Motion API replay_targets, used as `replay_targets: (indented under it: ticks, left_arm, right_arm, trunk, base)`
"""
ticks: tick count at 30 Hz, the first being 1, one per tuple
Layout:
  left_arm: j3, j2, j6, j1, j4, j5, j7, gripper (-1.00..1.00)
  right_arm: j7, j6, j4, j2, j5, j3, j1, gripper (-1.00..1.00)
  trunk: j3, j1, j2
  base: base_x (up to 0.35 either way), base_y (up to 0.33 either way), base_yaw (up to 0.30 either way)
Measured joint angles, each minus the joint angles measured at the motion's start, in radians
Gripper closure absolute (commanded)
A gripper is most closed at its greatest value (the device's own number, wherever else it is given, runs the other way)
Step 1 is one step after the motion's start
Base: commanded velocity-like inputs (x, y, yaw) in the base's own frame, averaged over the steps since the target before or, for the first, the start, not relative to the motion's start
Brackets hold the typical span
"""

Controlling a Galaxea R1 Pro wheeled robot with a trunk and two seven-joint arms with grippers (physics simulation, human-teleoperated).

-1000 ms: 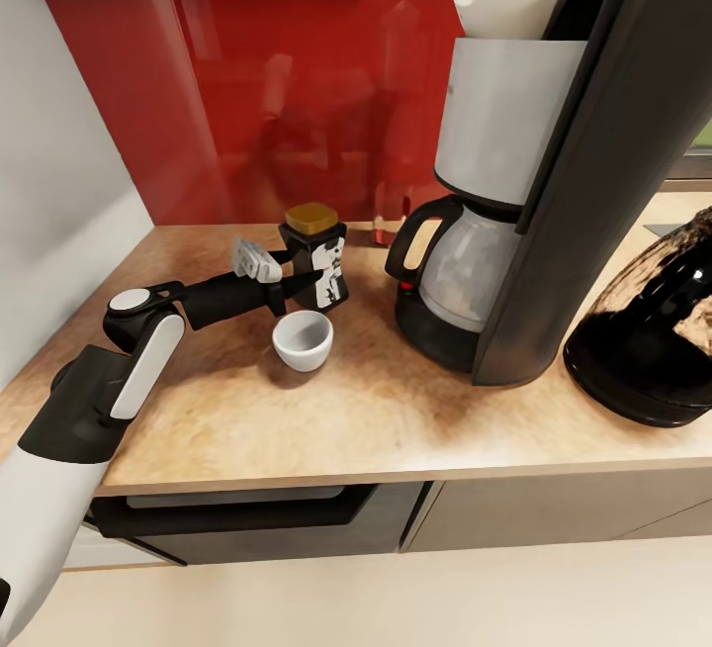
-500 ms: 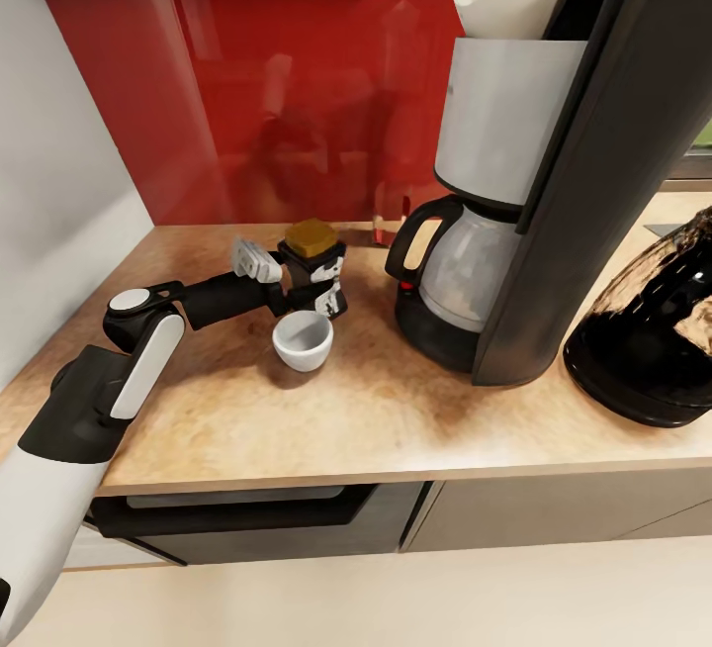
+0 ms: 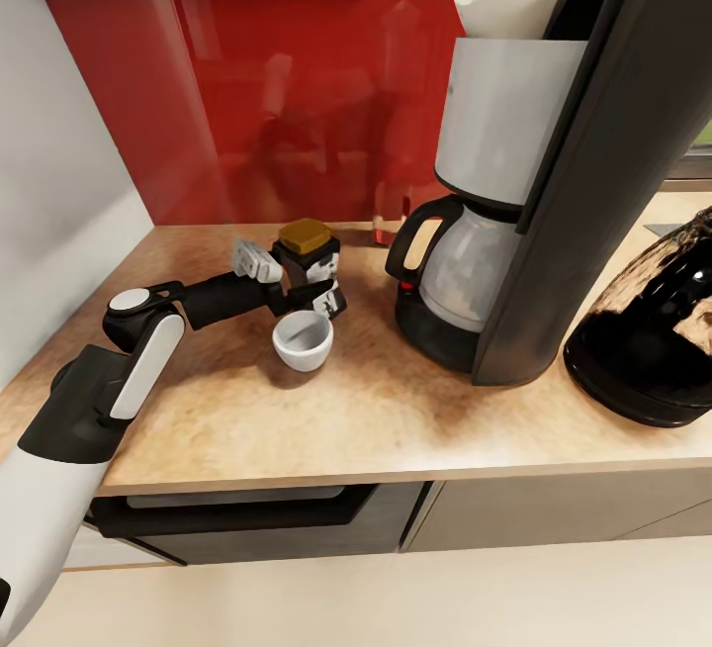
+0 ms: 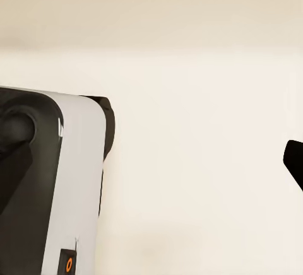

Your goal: Set up a coffee station on the kitchen countertop: keep the coffee maker on the countertop, move the bottle of coffee from the kitchen shelf to the counter next to the coffee maker, place a paper coffee filter on top of the coffee maker, put the saucer next to the coffee maker with the coffee cup on the saucer, and place the electric kettle next to the coffee maker.

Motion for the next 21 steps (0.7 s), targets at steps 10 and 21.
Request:
replay_targets:
  ticks: [10,21]
  left_arm:
    - [0.01,-0.001,0.0,0.001,0.001,0.002,0.0,-1.0]
    - [0.031,-0.001,-0.001,0.0,0.026,0.002,0.0,-1.0]
  right_arm:
    - [0.0,0.0,0.0,0.0,0.0,0.001,0.0,-1.0]
    - [0.0,0.0,0.0,0.0,0.0,0.0,0.0,-1.0]
  trunk:
    - [0.0,0.0,0.0]
    - [0.0,0.001,0.0]
  base:
    - [0.0,0.0,0.0]
    - [0.0,0.0,0.0]
